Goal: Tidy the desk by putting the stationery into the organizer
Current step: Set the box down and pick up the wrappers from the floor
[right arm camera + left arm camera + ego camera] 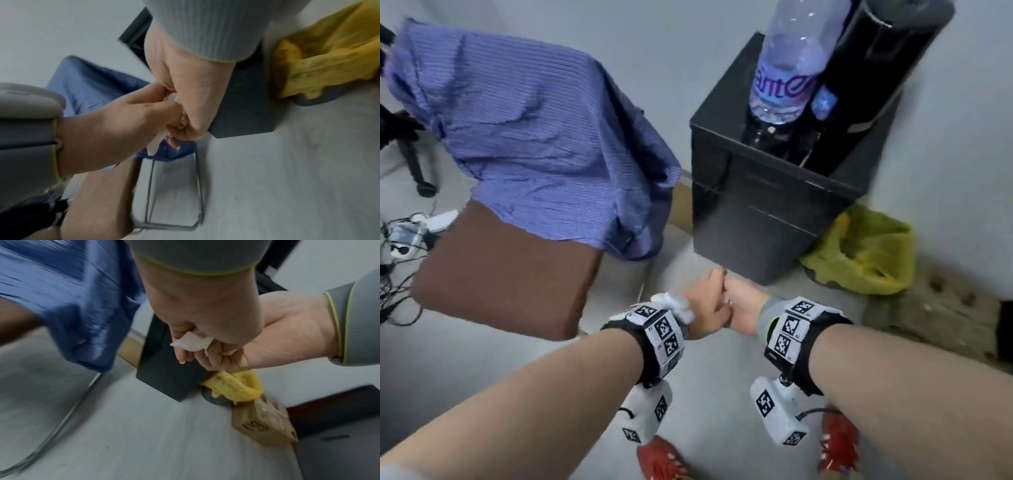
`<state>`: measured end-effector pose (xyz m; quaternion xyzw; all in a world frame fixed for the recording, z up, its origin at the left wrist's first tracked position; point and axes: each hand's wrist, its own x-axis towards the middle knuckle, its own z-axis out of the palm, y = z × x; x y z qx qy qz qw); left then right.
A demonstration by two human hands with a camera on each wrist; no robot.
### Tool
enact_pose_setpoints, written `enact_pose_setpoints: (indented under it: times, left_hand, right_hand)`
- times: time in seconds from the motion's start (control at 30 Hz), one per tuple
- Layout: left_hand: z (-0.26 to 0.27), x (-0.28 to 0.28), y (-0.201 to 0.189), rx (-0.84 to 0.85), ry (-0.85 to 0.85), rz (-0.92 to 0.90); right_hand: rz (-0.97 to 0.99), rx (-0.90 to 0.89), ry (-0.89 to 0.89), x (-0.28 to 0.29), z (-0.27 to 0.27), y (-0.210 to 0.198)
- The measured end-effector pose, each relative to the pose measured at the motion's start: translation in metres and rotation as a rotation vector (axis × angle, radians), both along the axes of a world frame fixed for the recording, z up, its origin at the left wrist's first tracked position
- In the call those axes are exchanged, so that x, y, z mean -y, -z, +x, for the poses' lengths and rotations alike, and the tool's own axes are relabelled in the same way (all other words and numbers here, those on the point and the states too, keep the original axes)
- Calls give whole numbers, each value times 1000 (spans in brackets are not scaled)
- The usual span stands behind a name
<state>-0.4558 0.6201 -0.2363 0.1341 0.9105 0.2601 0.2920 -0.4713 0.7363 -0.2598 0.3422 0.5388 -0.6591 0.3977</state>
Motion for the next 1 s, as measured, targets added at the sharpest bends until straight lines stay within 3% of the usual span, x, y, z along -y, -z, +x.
enact_pose_setpoints:
  times: [0.03,0.1,0.17,0.23,0.3,0.33,0.47,0.63,0.83,1.0]
  left_hand:
    - [1,-30,6,6,49,-40]
    - [3,-31,14,8,67,-69]
    - [7,-181,30,48,227,-91]
    - [5,-184,27,51,229,-75]
    - [2,-254,36,39,264,-87]
    - [3,-255,32,40,263,-72]
    - [-20,-348,41,69,260,-49]
    - [-68,-456,60,61,140,-44]
    - [-139,-502,108,-36,-54,-53]
    - [-187,-503,146,-72,-80,-103]
  right_hand:
    - [12,11,52,-34,7,8]
    - [3,10,65,-38,14,1]
    - [53,3,210,-182,38,23]
    - [51,16,256,-187,40,27]
    - [26,6,322,-254,46,27]
    - [-14,-7,328,-255,47,22]
    - [-75,-32,452,-348,37,18]
    - [-91,-59,507,-458,-2,25]
    - [-100,-58,507,-512,-58,52]
    - [-15,9,562,-525,-91,90]
